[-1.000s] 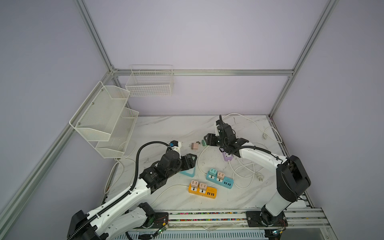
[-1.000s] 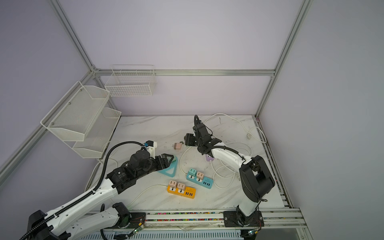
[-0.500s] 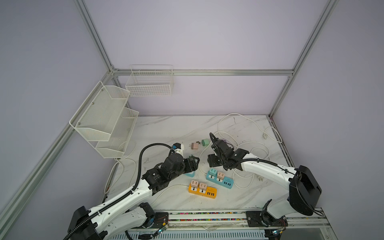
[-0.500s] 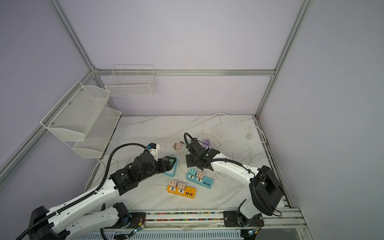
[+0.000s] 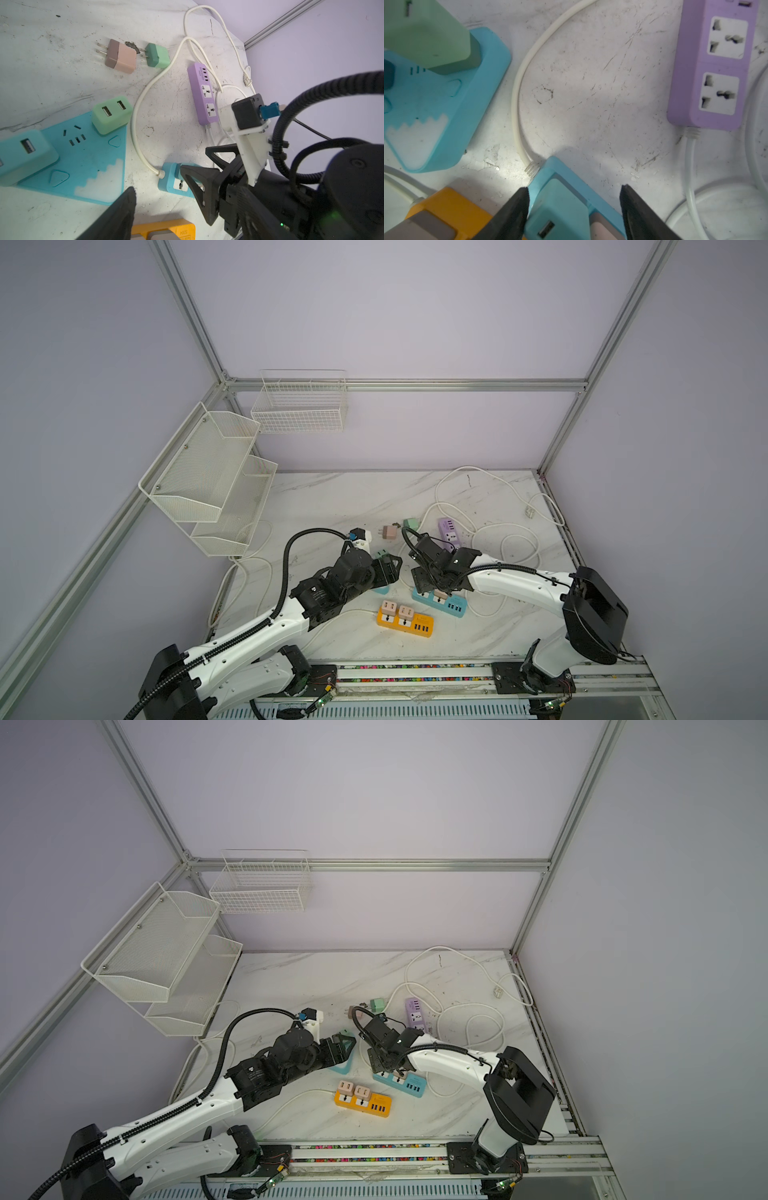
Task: Pull the plug off the socket
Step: 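Move the right gripper down onto the teal strip's teal adapter while left repositions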
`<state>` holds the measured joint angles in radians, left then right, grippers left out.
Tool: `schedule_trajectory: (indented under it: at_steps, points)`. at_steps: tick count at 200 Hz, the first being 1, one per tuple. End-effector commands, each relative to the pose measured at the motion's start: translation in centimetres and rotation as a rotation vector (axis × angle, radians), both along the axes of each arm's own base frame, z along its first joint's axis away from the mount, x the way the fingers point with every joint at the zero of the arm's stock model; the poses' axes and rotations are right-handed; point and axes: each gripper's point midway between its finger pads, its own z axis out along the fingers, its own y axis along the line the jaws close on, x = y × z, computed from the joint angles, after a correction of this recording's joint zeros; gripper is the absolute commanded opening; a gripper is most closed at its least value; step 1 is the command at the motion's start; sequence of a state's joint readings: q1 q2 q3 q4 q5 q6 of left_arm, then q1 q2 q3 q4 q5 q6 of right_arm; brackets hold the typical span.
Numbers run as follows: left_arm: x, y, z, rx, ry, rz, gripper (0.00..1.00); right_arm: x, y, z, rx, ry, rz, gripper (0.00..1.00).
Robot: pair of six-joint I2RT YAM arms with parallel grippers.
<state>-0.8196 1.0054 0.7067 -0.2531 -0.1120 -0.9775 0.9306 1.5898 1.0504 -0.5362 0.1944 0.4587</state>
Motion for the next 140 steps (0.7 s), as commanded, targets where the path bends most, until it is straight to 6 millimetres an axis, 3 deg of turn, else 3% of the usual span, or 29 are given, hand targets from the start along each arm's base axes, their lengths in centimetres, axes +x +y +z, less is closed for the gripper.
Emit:
schedule_trajectory:
  at_steps: [1,54,140]
  points:
    - [0.0,0.1,-0.9,-0.003,-0.001,0.012,0.76,-0.1,-0.9,-0.6,-0.043,-0.006,-0.017,0.73]
    - [0.1,0.0,-1.0,-0.002,0.000,0.009,0.76,-0.1,-1.7,-0.8,-0.050,-0.018,-0.056,0.75]
    - [0.1,-1.3,-1.3,-0.021,0.015,-0.024,0.76,1.2,-5.7,0.8,-0.042,-0.076,-0.199,0.79]
